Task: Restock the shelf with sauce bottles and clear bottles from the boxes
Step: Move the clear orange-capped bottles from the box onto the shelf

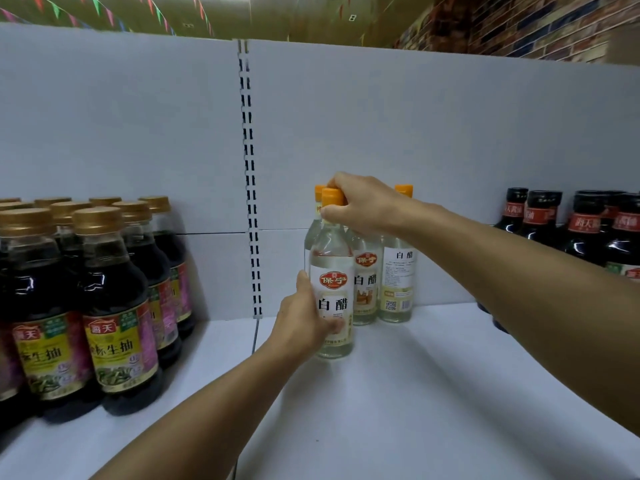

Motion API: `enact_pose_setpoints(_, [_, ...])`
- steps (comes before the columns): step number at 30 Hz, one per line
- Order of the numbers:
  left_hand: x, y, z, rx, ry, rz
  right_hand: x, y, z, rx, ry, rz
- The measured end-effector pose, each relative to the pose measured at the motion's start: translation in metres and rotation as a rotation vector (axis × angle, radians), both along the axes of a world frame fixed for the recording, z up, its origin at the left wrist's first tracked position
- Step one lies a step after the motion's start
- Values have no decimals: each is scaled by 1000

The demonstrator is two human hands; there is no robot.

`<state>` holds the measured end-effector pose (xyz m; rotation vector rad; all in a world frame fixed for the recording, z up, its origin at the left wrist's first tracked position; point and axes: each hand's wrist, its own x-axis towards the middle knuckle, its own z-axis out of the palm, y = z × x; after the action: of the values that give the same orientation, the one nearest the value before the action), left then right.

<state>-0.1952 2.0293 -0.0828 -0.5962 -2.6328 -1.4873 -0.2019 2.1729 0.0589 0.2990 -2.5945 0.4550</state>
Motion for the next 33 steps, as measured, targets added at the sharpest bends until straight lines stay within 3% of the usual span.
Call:
enact_pose_setpoints(21, [-16,10,1,22,-64,22,-15,2,-3,-50,-57,0])
enact_pose_setpoints(33, [4,14,12,-28,-29,99,9,27,-23,59,55,-76])
